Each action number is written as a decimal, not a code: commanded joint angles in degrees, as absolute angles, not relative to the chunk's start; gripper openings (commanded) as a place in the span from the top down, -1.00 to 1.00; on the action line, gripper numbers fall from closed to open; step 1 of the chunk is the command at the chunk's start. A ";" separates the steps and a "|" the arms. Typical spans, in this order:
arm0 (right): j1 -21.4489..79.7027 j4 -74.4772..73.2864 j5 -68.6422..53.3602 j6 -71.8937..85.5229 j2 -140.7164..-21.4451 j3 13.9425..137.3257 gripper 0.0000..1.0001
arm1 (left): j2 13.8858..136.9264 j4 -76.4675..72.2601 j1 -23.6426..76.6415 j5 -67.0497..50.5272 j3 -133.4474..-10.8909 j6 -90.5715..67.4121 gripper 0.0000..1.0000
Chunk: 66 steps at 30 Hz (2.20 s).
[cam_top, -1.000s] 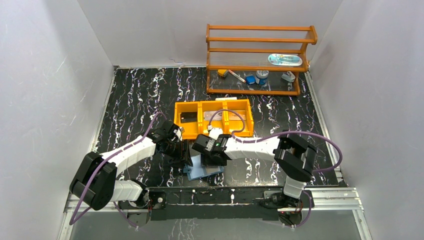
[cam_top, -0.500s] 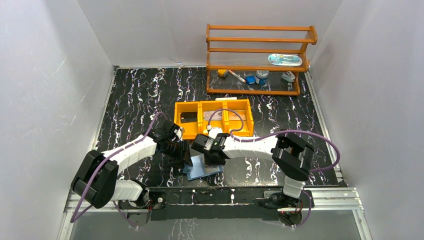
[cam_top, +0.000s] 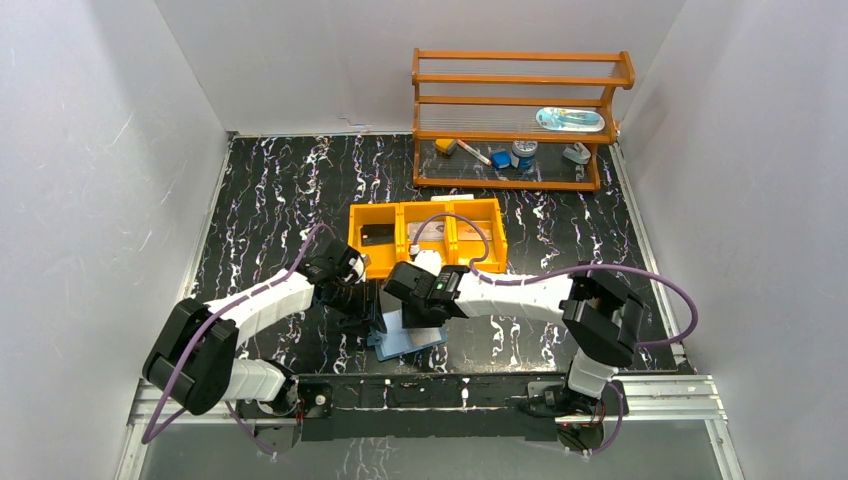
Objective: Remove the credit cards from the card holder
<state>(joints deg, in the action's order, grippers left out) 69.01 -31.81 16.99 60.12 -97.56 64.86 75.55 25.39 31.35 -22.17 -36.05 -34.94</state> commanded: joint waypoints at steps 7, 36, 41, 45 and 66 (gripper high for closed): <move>68.35 -34.74 22.36 62.42 -94.14 63.84 -0.20 | 75.27 25.66 31.53 -24.16 -37.24 -34.70 0.00; 67.74 -35.10 19.01 60.07 -100.24 63.53 -0.43 | 76.77 25.73 31.55 -24.78 -38.29 -33.63 0.00; 67.76 -35.01 18.74 60.10 -101.18 63.90 -0.20 | 76.73 26.01 31.49 -24.83 -38.38 -33.30 0.01; 68.06 -36.45 20.14 59.94 -100.13 65.93 0.05 | 76.89 25.94 31.49 -24.91 -38.60 -33.39 0.01; 70.01 -37.56 20.80 59.85 -96.89 70.11 -0.07 | 77.85 25.93 31.52 -25.00 -38.90 -33.24 0.02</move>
